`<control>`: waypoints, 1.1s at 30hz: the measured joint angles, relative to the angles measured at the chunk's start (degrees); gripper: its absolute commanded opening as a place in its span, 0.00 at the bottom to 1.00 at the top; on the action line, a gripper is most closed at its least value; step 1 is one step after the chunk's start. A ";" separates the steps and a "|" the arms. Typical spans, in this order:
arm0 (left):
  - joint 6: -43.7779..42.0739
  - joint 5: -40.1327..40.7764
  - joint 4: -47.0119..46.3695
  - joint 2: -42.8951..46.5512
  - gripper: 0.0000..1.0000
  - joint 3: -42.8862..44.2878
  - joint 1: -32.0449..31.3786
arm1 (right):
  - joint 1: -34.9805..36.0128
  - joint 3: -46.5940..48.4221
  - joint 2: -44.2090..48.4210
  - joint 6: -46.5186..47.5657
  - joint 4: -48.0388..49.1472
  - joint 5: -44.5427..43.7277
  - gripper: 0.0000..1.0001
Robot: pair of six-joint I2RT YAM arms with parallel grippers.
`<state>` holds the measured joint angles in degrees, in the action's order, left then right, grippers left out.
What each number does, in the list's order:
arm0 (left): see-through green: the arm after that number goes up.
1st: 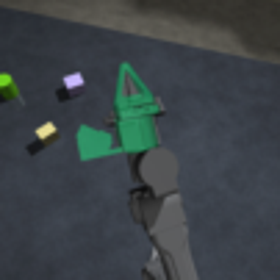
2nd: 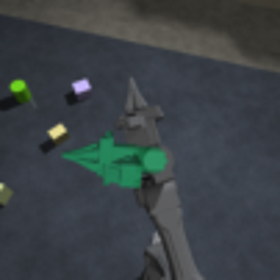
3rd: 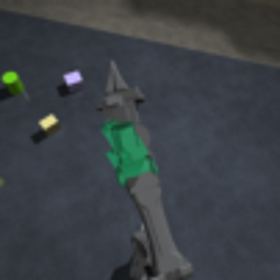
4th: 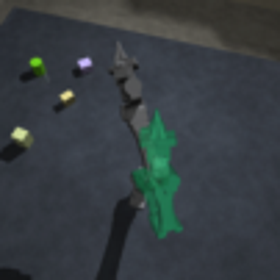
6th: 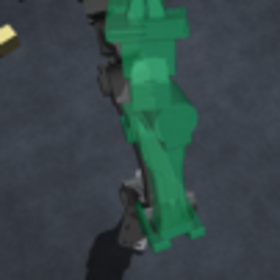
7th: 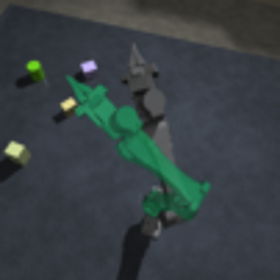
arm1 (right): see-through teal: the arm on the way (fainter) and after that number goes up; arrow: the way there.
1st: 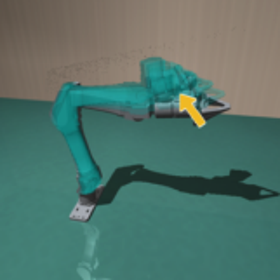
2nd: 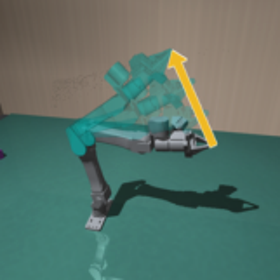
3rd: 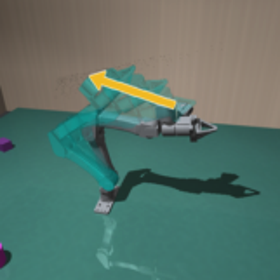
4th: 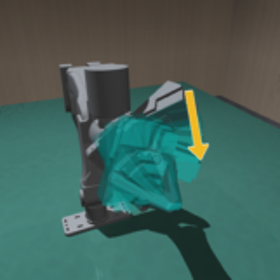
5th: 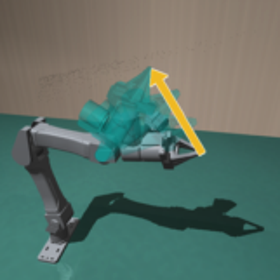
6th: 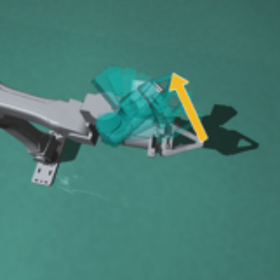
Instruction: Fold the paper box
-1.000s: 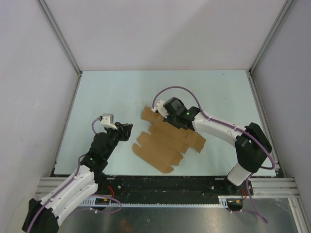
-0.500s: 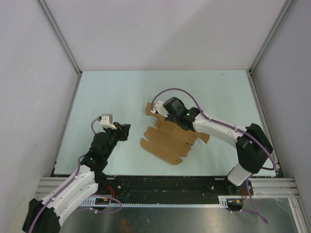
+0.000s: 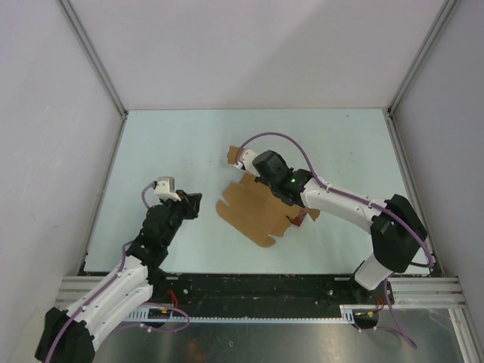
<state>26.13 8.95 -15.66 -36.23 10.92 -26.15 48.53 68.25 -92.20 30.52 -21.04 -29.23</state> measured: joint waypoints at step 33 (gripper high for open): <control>-0.68 1.22 -4.48 -6.60 0.42 0.66 3.13 | 1.79 -6.58 0.33 5.95 10.27 -1.57 0.00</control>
<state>25.45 10.17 -20.14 -42.83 11.57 -23.03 50.33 61.67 -91.88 36.47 -10.76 -30.81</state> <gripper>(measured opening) 0.446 0.013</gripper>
